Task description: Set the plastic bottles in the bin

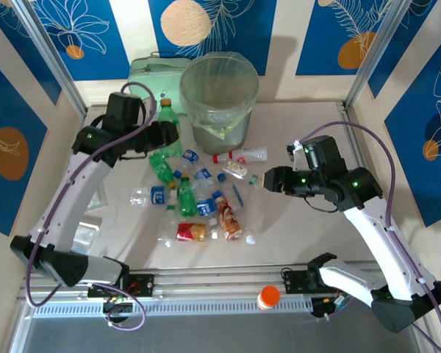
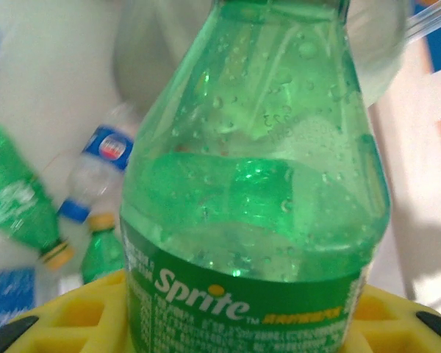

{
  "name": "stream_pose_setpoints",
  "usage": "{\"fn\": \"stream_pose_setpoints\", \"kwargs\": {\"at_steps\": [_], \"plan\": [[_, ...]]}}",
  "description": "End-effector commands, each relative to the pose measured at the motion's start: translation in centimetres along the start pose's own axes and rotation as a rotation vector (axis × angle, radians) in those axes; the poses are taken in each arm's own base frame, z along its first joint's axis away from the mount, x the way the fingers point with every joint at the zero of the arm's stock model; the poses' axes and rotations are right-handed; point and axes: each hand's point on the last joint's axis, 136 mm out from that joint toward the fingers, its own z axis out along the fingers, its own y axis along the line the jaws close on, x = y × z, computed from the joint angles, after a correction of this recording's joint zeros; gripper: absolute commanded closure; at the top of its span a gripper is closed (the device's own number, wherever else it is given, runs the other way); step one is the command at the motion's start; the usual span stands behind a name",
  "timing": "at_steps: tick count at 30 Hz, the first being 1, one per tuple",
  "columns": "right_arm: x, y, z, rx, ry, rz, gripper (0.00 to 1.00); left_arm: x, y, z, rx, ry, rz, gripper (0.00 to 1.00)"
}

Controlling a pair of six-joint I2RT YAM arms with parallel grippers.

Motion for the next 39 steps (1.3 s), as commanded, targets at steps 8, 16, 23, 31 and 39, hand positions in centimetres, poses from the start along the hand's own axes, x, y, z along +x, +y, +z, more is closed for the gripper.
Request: {"fn": "stream_pose_setpoints", "kwargs": {"at_steps": [8, 16, 23, 31, 39], "plan": [[-0.7, -0.4, -1.5, 0.003, -0.031, 0.030, 0.44, -8.4, -7.1, 2.8, 0.199, -0.134, 0.071, 0.79], [-0.3, -0.7, -1.7, 0.011, -0.019, 0.042, 0.44, -13.5, -11.3, 6.9, 0.293, -0.221, 0.081, 0.79], [0.2, -1.3, -2.0, 0.015, -0.019, 0.065, 0.43, -16.5, -11.6, 12.0, 0.293, -0.298, 0.044, 0.79], [0.9, -1.9, -1.8, 0.029, -0.009, 0.073, 0.43, -15.0, -9.9, 19.5, 0.243, -0.259, 0.051, 0.77], [1.4, -2.2, -1.8, 0.025, -0.004, 0.081, 0.43, -11.4, -7.0, 24.5, 0.115, -0.163, 0.066, 0.67]]}}
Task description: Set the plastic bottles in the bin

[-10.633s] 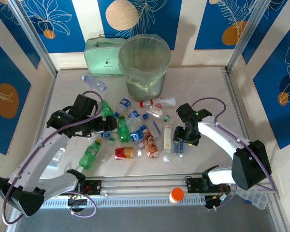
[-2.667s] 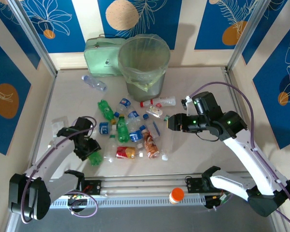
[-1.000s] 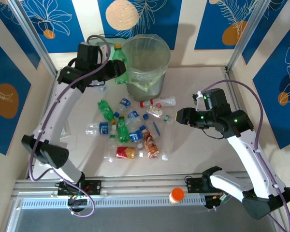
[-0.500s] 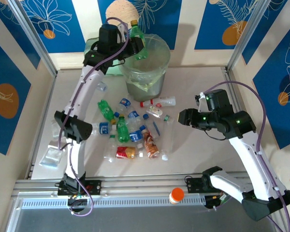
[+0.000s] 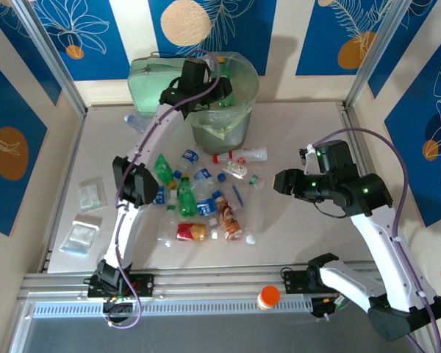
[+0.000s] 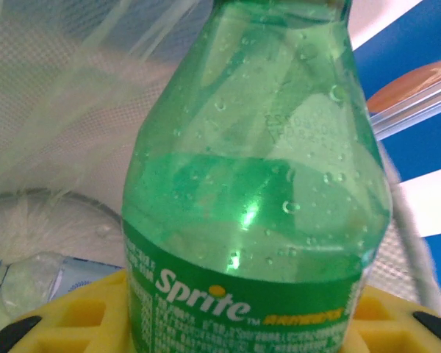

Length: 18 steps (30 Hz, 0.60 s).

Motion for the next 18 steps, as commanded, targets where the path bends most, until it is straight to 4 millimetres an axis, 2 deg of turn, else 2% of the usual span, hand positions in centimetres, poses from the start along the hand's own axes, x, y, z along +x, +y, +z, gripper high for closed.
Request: {"fn": "stream_pose_setpoints", "kwargs": {"at_steps": [1, 6, 9, 14, 18], "plan": [[0.8, -0.1, -0.3, -0.014, 0.013, -0.001, 0.43, 0.4, -0.2, 0.0, -0.042, -0.007, 0.058, 0.64], [0.7, -0.1, -0.4, -0.018, 0.006, 0.000, 0.43, 1.0, 0.8, 0.3, -0.080, 0.012, 0.051, 0.39], [0.5, 0.1, -0.7, -0.022, -0.006, -0.005, 0.43, 0.7, 0.6, -0.2, -0.086, 0.003, 0.057, 0.29], [0.2, 0.3, -1.2, -0.029, -0.026, -0.008, 0.43, -0.2, -0.1, -1.4, -0.082, -0.020, 0.074, 0.23], [0.0, 0.6, -1.4, -0.038, -0.034, -0.008, 0.43, -1.0, -1.0, -2.6, -0.072, -0.037, 0.086, 0.22]]}}
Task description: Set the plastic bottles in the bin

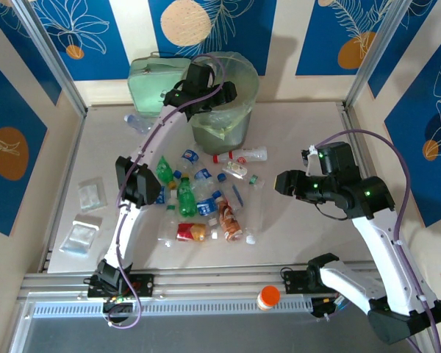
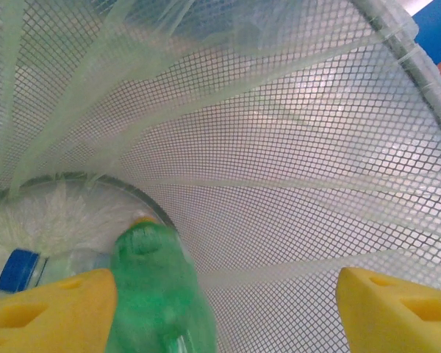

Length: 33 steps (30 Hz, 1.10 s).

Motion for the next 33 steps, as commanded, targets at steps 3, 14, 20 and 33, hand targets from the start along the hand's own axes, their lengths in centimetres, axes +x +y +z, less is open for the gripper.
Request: {"fn": "stream_pose_setpoints", "kwargs": {"at_steps": [3, 14, 20, 33], "plan": [[-0.2, 1.1, -1.4, -0.048, -0.027, -0.016, 0.43, -3.4, -3.1, -5.0, 0.041, -0.087, 0.053, 0.23], [-0.7, 2.3, -2.1, -0.093, -0.042, -0.030, 0.43, -8.2, -8.5, -15.5, 0.158, -0.240, 0.122, 0.25], [0.0, 2.3, -1.0, -0.104, 0.000, -0.022, 0.43, -7.5, -9.4, -21.5, 0.137, -0.257, 0.143, 0.27], [2.7, 1.3, 2.3, -0.050, 0.119, -0.013, 0.44, 3.6, 0.1, -30.4, -0.159, -0.128, 0.038, 0.29]]}}
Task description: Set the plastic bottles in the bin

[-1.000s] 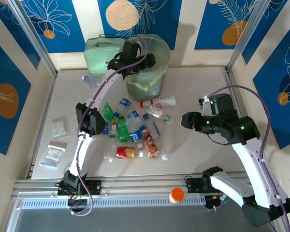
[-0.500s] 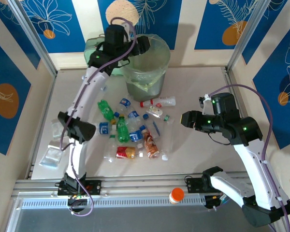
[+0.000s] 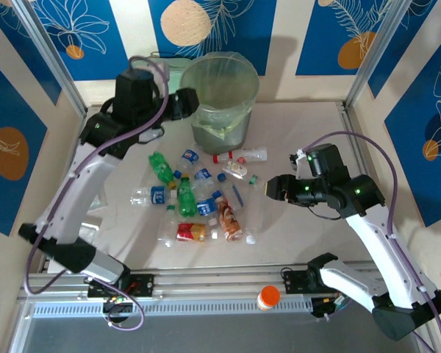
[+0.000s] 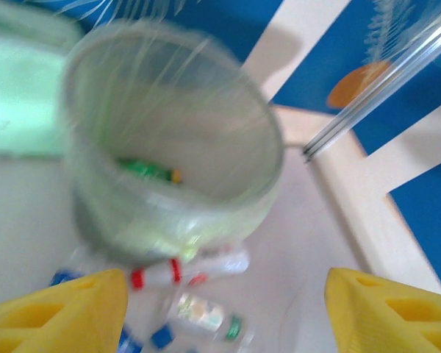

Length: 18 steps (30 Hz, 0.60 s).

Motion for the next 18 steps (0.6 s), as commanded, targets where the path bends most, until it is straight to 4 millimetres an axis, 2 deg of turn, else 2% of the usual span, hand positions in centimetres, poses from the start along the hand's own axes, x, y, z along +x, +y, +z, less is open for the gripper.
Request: {"fn": "stream_pose_setpoints", "kwargs": {"at_steps": [1, 6, 12, 14, 15, 16, 18], "plan": [[0.6, -0.1, 0.4, 0.004, 0.018, 0.021, 0.44, 3.7, 4.9, -2.8, -0.189, 0.051, -0.085, 0.29], [1.1, -0.5, 1.3, 0.011, 0.040, 0.053, 0.44, 9.0, 10.4, -5.4, -0.338, 0.079, -0.286, 0.28], [1.2, -0.6, 1.9, 0.010, 0.050, 0.068, 0.44, 15.5, 16.4, -6.2, -0.434, 0.163, -0.536, 0.24], [1.2, -0.7, 1.9, 0.015, 0.052, 0.066, 0.44, 17.9, 18.8, -6.9, -0.544, 0.203, -0.626, 0.20], [1.2, -0.7, 1.9, 0.019, 0.052, 0.067, 0.44, 19.1, 19.8, -7.4, -0.610, 0.224, -0.688, 0.15], [1.1, -0.7, 1.9, 0.021, 0.050, 0.068, 0.44, 20.4, 20.6, -7.7, -0.658, 0.247, -0.751, 0.13], [1.1, -0.7, 1.8, 0.021, 0.044, 0.068, 0.44, 22.0, 20.9, -6.9, -0.658, 0.277, -0.833, 0.11]]}}
